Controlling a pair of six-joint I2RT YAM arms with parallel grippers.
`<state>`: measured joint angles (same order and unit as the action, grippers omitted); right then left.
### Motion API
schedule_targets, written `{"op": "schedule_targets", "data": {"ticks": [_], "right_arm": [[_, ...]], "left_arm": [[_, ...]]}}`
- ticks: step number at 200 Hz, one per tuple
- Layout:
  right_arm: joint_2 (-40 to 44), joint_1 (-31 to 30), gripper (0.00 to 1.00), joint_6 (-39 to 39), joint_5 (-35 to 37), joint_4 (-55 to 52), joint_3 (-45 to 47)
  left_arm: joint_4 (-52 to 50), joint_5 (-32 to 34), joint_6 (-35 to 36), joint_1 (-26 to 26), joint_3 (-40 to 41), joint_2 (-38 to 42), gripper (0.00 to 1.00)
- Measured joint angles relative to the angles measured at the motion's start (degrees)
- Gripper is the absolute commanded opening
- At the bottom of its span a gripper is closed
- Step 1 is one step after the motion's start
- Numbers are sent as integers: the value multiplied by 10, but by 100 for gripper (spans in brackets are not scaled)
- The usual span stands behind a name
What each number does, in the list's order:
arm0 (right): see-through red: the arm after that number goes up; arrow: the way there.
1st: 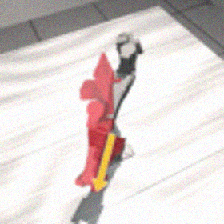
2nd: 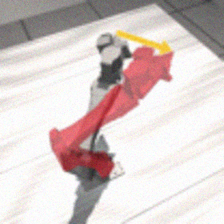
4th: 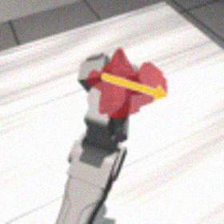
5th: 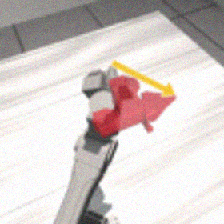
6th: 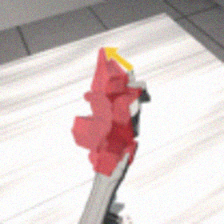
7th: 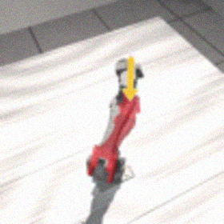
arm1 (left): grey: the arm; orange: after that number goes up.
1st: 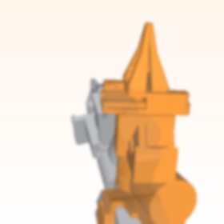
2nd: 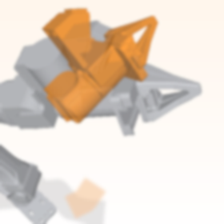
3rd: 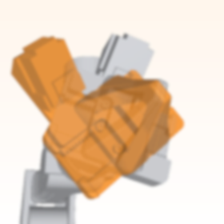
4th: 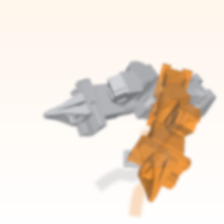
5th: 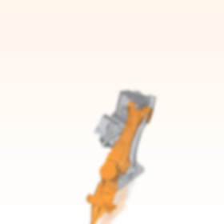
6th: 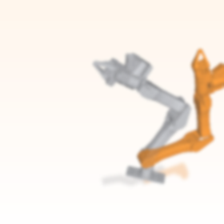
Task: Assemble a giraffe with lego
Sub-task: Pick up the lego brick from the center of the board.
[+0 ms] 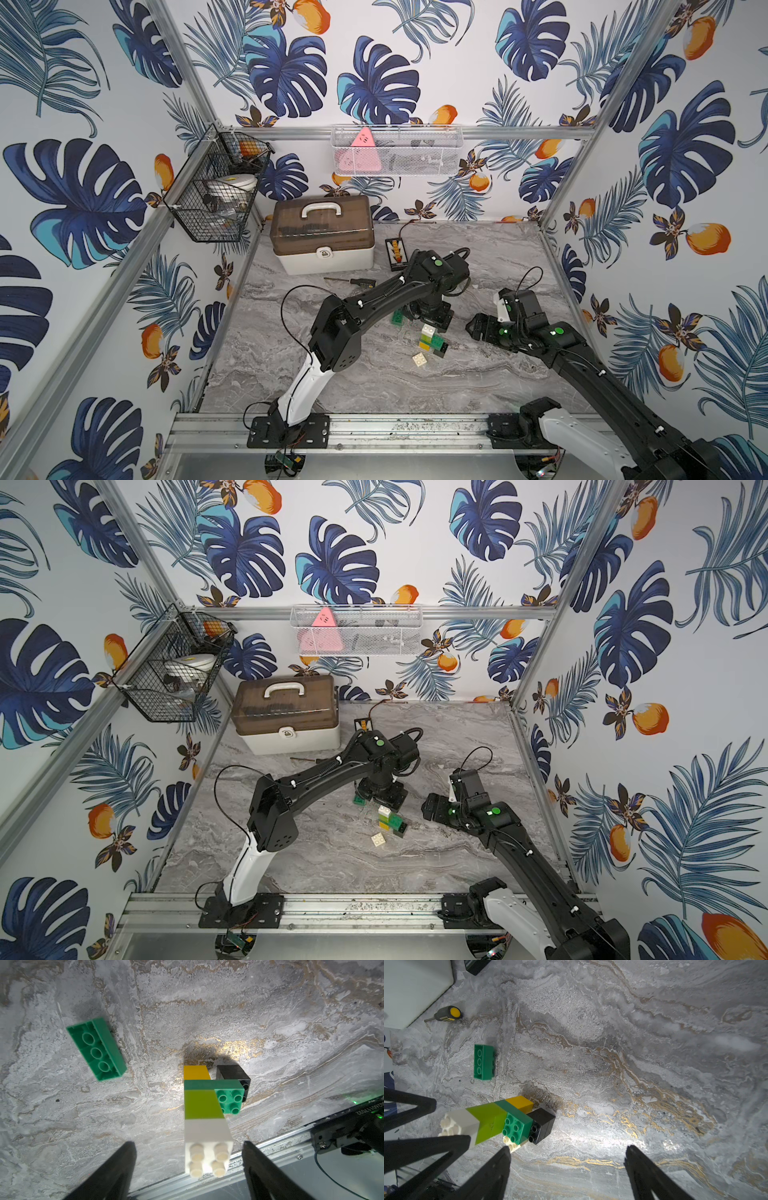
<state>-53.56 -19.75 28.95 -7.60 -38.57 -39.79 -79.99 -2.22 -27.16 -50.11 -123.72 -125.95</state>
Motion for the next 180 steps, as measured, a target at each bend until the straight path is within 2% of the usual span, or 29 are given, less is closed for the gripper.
{"op": "schedule_targets", "data": {"ticks": [26,55,80,110,153,180], "right_arm": [[-5,0,89,0,0,-7,-8],[-15,0,89,-6,8,-26,-33],[-30,0,89,-12,9,-40,-55],[-47,0,89,-16,10,-52,-73],[-41,0,89,-16,10,-72,-82],[-29,0,89,-16,15,-80,-82]], "left_arm": [[19,2,-2,22,47,49,83],[63,-1,-16,112,197,138,82],[101,-7,-20,153,252,147,82],[147,-19,-20,158,238,87,82],[171,-5,-7,160,151,-18,81],[174,7,0,161,118,-64,75]]}}
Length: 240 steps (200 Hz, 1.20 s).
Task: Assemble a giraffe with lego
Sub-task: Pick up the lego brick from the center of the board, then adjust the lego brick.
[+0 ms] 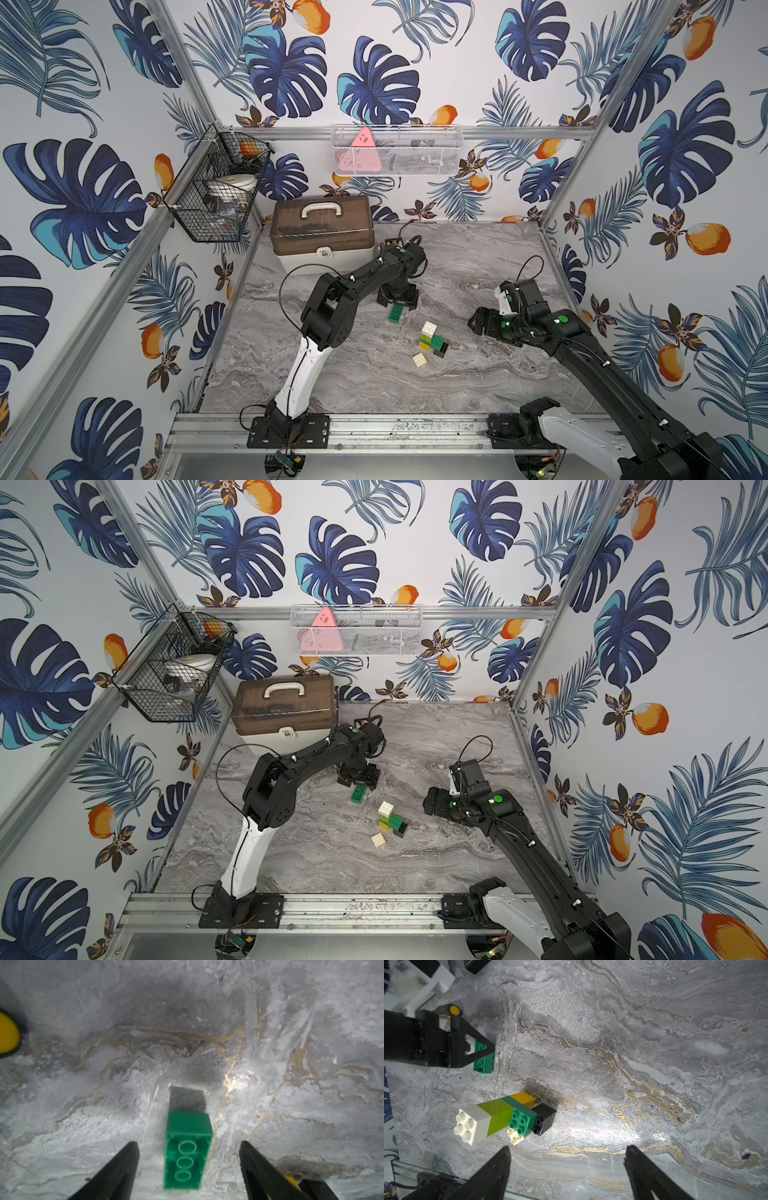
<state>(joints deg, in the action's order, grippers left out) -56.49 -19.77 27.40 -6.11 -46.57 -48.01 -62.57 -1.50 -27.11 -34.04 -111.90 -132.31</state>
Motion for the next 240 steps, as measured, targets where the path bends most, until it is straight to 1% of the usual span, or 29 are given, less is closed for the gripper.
{"op": "schedule_targets", "data": {"ticks": [17,38,68,84,95,123,147,169,186,202,226,240], "right_arm": [[3,0,89,0,4,-4,0],[2,0,89,2,7,-9,0],[-10,0,89,3,7,-11,-3],[-16,0,89,4,6,-11,-7],[-21,0,89,4,6,-10,-10],[-35,0,91,4,4,-10,-24],[-41,0,93,-3,-16,-10,-48],[-21,0,93,-16,-65,3,-68],[9,0,95,-25,-119,26,-71],[28,0,95,-26,-175,50,-76],[28,0,95,-23,-263,94,-77],[23,0,95,-6,-316,131,-73]], "left_arm": [[0,7,0,0,-8,-16,67],[0,15,0,2,-6,-21,53],[3,17,1,8,-1,-21,43],[9,15,1,9,10,-15,32],[10,15,2,10,21,-8,28],[11,8,2,17,51,21,26],[22,-20,2,28,84,82,26],[54,-79,-11,46,132,173,26],[97,-149,-37,59,165,242,27],[141,-221,-67,68,191,289,27],[246,-343,-138,75,252,342,28],[316,-398,-189,78,292,364,28]]}}
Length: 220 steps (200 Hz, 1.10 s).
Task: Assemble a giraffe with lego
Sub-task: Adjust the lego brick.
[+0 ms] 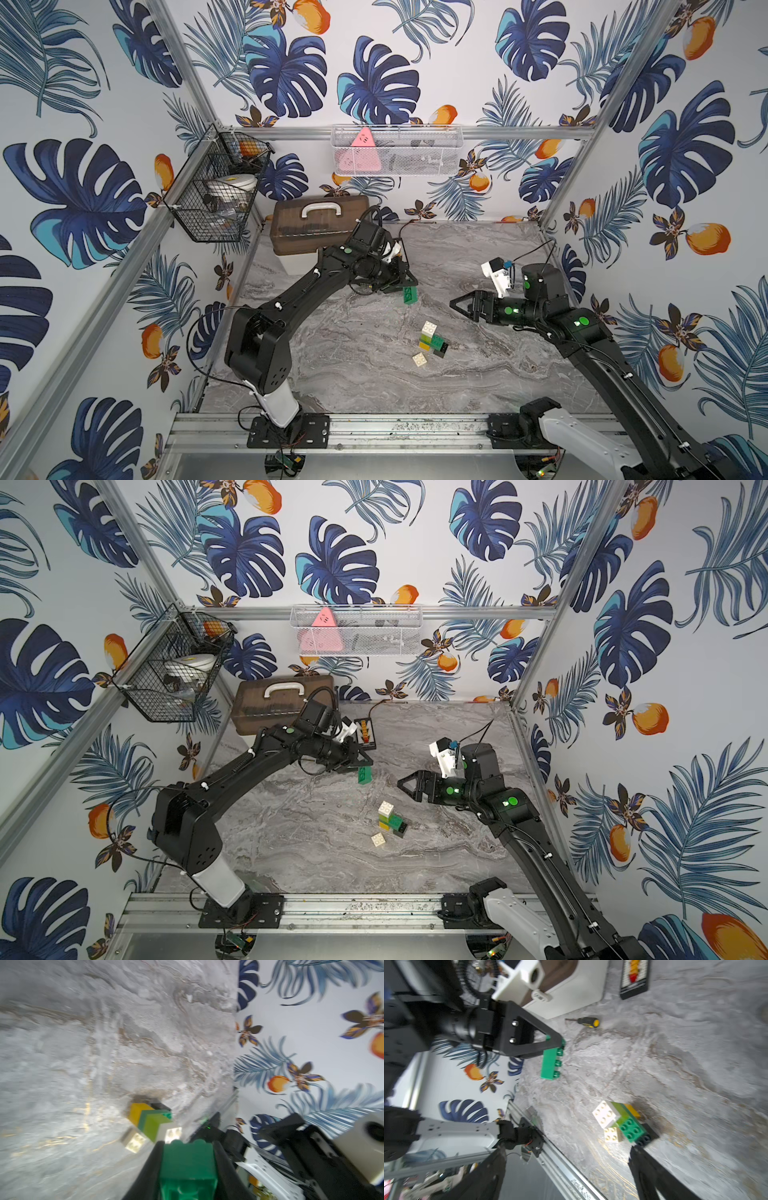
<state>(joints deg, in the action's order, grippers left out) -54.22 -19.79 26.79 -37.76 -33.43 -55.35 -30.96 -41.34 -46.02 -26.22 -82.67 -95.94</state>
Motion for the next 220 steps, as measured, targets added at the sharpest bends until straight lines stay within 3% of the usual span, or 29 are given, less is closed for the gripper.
{"op": "schedule_targets", "data": {"ticks": [43,92,134,220], "right_arm": [[-31,-1,93,94,-115,153,45],[-68,-19,89,178,-150,287,64],[-110,-45,86,205,-153,349,48],[-145,-110,70,255,-118,450,40]], "left_arm": [[256,-113,-171,0,100,43,30],[472,-149,-311,0,155,68,31],[518,-154,-344,0,169,85,31],[519,-154,-350,-3,186,108,31]]}}
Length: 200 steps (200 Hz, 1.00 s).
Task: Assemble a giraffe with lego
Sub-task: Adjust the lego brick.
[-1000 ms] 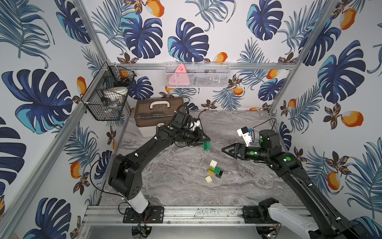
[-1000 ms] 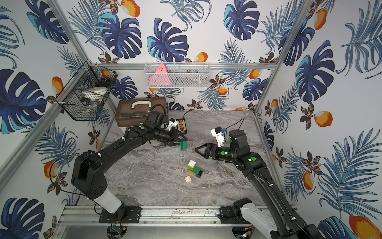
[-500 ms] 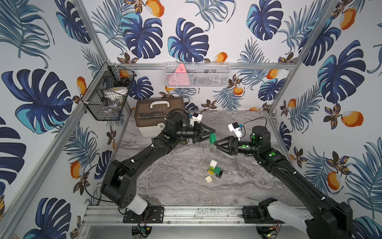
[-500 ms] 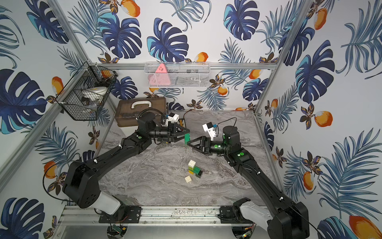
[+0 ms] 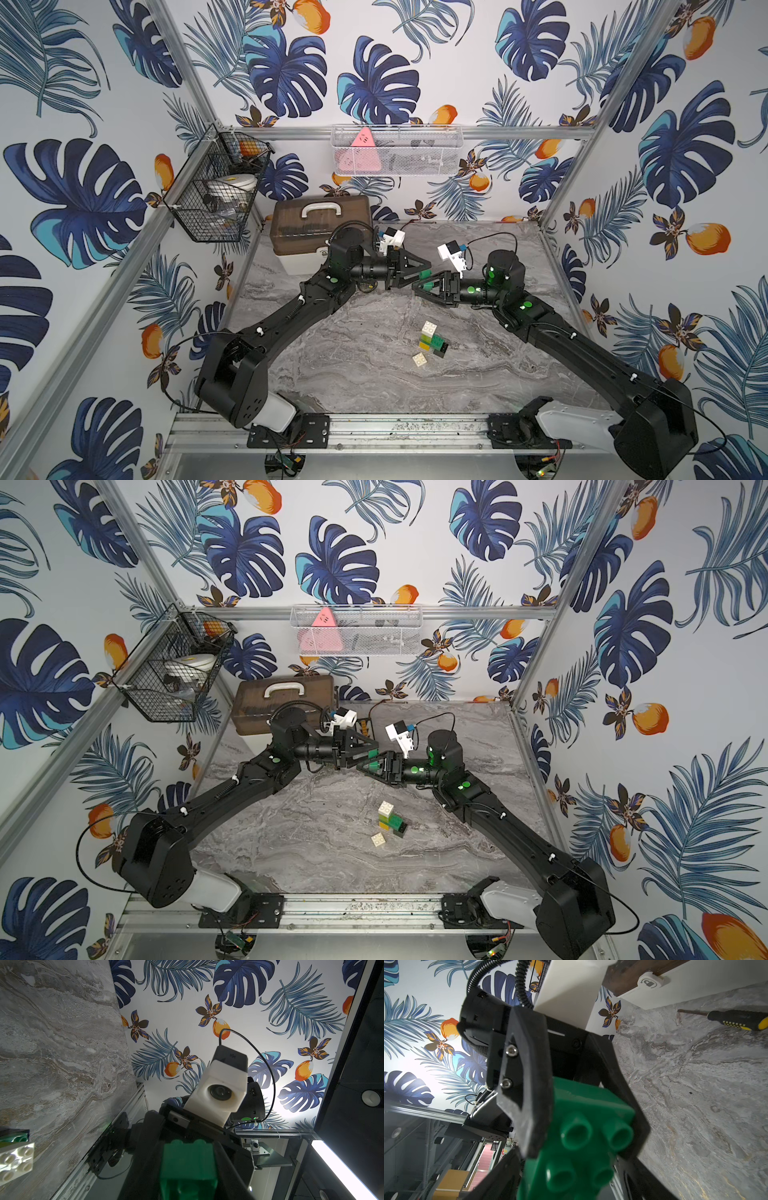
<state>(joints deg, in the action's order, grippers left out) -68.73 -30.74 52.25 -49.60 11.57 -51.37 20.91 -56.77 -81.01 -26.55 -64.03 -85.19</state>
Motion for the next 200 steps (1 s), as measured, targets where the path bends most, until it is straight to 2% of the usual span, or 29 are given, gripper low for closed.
{"op": "schedule_targets", "data": {"ticks": [43,85,177,200], "right_arm": [[16,-2,62,43,17,47,33],[27,-3,61,72,28,82,52],[30,-3,44,116,37,151,76],[30,-3,36,139,39,173,86]], "left_arm": [[-3,0,0,0,9,9,31],[-3,1,0,0,18,17,31],[-3,13,-2,0,22,21,31],[-1,15,1,0,22,21,31]]}}
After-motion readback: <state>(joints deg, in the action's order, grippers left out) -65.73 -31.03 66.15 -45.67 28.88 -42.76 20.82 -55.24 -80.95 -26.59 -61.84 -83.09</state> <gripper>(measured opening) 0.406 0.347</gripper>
